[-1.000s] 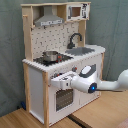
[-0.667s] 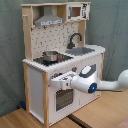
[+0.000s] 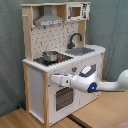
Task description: Play with the kitchen
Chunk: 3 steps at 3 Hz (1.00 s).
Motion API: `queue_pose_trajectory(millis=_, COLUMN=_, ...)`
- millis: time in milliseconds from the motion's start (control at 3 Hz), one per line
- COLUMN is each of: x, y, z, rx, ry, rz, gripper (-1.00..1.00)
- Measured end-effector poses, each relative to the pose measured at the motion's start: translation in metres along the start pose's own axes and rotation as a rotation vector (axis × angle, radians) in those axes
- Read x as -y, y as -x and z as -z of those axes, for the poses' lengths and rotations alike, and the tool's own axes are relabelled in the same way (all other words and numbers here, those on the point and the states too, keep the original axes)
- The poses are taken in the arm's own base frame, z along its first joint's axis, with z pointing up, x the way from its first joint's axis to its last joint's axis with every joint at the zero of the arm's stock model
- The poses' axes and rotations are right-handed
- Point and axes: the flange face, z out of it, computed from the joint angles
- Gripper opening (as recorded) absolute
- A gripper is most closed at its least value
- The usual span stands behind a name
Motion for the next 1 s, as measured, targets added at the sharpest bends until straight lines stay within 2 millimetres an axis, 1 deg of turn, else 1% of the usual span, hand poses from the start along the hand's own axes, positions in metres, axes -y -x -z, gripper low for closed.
queue_pose_trajectory(millis=333, x=-0.0015, y=0.0006, z=0.0, rx=-0.004, ry=-0.013, rz=-0.156, gripper=-1.0)
queue_pose_trajectory(millis=1000, x=-0.003, y=0.0016, z=-0.0002, rx=-0.007, ry=-0.029, rz=-0.41, gripper=-1.0)
